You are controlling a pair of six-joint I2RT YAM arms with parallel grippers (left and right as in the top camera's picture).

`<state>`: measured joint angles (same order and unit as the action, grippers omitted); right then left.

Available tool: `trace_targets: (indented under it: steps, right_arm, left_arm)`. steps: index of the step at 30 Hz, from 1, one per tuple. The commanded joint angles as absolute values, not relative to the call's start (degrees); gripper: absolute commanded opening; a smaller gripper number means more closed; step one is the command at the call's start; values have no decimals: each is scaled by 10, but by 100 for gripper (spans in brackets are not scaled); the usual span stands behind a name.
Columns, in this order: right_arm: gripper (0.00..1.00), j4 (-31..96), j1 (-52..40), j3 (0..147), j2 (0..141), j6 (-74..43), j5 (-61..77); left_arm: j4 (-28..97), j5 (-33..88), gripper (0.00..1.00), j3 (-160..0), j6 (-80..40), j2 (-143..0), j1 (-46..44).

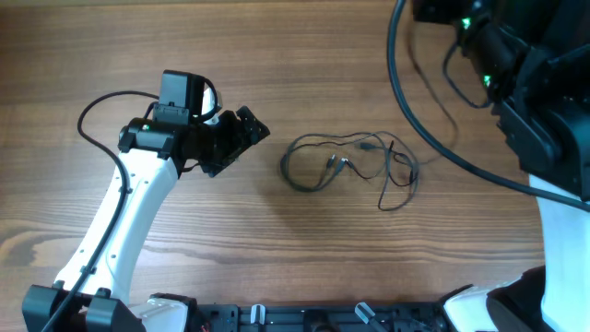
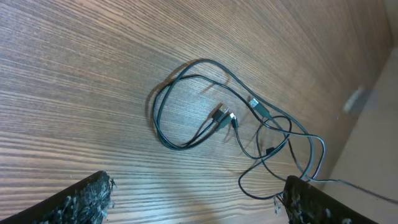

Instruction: Untangle cables

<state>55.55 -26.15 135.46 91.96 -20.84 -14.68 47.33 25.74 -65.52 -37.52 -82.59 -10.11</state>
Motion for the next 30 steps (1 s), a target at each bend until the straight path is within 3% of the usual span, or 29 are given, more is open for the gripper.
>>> trace_targets:
  steps: [1, 8, 15, 18, 26, 30]
  right_arm:
    - [4, 567, -262, 1362, 933, -289, 15]
    - [4, 642, -262, 1362, 976, -287, 102]
    - [4, 701, -262, 1362, 1050, -347, 104]
    - [4, 726, -262, 1362, 1080, -347, 104]
    - [4, 709, -262, 1362, 1129, -437, 179]
    - [4, 693, -262, 1362, 1131, -490, 198]
  left_arm:
    - [472, 251, 91, -655, -366, -833, -99]
    - [471, 249, 91, -655, -367, -833, -99]
    - [364, 542, 85, -655, -364, -833, -81]
    - [309, 615, 84, -655, -364, -833, -74]
    - [299, 616, 83, -655, -357, -833, -73]
    - [295, 616, 88, -655, -279, -833, -73]
